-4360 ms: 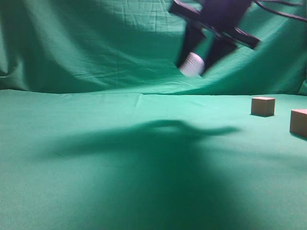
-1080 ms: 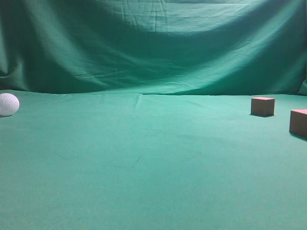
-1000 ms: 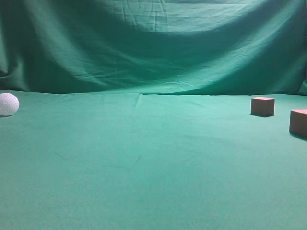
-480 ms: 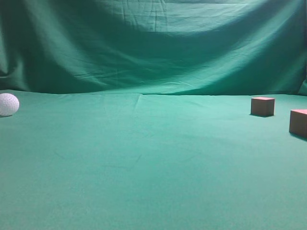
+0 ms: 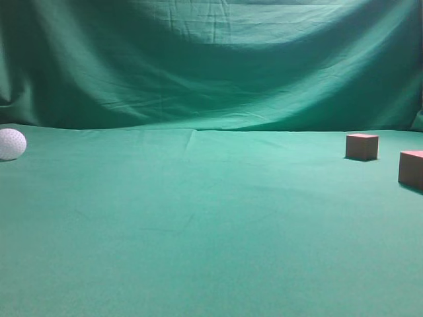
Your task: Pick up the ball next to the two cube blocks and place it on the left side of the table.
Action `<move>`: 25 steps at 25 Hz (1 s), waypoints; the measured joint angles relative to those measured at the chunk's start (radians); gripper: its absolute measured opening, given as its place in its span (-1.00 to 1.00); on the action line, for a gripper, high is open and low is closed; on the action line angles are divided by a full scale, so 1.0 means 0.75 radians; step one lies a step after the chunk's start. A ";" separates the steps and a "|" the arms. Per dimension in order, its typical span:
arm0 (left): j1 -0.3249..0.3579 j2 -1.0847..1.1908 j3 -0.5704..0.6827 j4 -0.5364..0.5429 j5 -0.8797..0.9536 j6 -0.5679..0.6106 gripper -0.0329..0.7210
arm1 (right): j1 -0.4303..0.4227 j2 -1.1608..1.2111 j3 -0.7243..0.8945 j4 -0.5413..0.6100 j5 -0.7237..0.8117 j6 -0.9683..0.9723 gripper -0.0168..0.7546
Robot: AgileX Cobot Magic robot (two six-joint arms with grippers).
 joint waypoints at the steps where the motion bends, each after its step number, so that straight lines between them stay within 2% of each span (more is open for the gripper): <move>1: 0.000 0.000 0.000 0.000 0.000 0.000 -0.91 | -0.058 -0.025 0.046 0.000 -0.050 0.000 -0.96; 6: 0.000 0.000 0.000 0.000 0.000 0.000 -0.91 | -0.366 -0.173 0.305 -0.005 -0.262 0.000 -0.96; 11: 0.000 0.000 0.000 0.000 0.000 0.000 -0.91 | -0.547 -0.377 0.537 -0.005 -0.345 0.000 -0.96; 18: 0.000 0.000 0.000 0.000 0.000 0.000 -0.91 | -0.599 -0.495 0.767 -0.005 -0.371 0.000 -0.96; 25: 0.000 0.000 0.000 0.000 0.000 0.000 -0.91 | -0.602 -0.495 0.791 -0.005 -0.370 0.005 -0.96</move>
